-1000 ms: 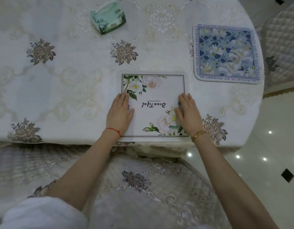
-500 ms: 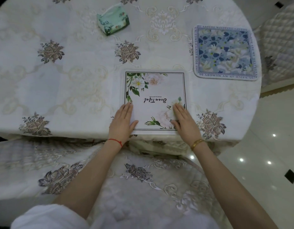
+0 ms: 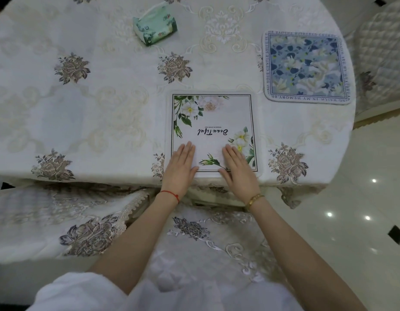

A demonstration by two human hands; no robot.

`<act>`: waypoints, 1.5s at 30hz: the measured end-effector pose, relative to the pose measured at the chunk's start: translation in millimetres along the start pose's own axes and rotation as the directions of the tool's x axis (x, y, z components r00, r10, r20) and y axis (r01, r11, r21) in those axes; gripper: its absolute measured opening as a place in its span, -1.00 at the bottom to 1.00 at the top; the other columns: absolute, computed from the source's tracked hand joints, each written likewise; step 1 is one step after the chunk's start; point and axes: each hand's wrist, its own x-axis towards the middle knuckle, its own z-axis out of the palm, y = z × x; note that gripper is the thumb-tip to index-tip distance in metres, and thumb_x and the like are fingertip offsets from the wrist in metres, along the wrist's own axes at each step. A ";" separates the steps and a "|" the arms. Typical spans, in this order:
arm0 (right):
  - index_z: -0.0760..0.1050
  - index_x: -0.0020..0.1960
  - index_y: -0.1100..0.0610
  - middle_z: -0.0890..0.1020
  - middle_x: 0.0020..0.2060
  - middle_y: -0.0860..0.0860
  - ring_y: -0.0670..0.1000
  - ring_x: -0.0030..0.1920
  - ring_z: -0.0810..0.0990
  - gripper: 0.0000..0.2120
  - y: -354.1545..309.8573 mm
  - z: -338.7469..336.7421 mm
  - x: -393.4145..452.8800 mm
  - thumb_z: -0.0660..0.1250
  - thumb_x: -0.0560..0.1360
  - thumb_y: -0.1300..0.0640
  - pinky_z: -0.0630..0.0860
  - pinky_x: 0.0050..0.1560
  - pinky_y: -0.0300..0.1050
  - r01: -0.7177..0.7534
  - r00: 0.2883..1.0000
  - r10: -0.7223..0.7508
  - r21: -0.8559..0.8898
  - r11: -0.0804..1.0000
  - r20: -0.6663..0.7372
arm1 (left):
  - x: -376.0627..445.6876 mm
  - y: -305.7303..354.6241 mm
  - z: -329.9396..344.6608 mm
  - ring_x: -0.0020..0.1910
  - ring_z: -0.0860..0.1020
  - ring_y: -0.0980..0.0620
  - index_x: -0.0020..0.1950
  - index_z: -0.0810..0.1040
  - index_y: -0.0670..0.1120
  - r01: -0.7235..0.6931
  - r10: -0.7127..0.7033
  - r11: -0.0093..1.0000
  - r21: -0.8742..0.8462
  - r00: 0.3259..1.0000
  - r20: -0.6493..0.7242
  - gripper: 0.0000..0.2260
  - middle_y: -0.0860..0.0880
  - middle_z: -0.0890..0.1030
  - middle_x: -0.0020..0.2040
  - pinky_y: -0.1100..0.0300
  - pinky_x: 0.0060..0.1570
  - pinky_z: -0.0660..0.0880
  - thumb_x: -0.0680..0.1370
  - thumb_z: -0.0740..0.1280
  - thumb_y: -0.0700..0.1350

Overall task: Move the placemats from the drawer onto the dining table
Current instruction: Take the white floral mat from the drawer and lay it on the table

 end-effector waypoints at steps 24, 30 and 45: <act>0.03 0.57 0.13 0.07 0.56 0.02 -0.01 0.56 -0.02 -0.42 31.3 -29.8 77.8 0.07 0.65 -0.08 -0.05 0.55 -0.03 0.054 0.999 -0.054 -0.014 0.998 -0.005 | 73.8 -33.6 -23.9 0.55 0.04 -0.04 0.56 0.08 -0.13 -0.049 0.043 0.997 -0.056 0.994 -0.103 -0.47 -0.08 0.10 0.57 0.13 0.52 -0.07 0.65 0.10 0.04; 0.04 0.56 0.16 0.10 0.55 0.05 -0.02 0.55 -0.01 -0.44 62.9 -43.5 56.7 0.05 0.66 -0.06 -0.01 0.55 -0.02 -0.048 0.996 0.048 -0.002 0.999 -0.071 | 56.8 -57.6 -21.7 0.55 0.05 0.00 0.56 0.08 -0.13 -0.028 0.019 0.998 -0.064 0.991 -0.135 -0.48 -0.06 0.11 0.57 0.14 0.52 -0.05 0.65 0.11 0.03; -0.01 0.57 0.19 0.05 0.56 0.08 0.03 0.56 -0.04 -0.39 34.0 -45.7 175.2 0.05 0.64 -0.08 -0.10 0.55 -0.05 0.008 0.999 -0.008 -0.002 1.000 -0.049 | 162.8 -50.5 -45.2 0.55 0.00 -0.07 0.55 0.05 -0.18 -0.026 0.015 0.996 -0.081 0.991 -0.131 -0.42 -0.12 0.06 0.57 0.10 0.52 -0.07 0.64 0.08 0.11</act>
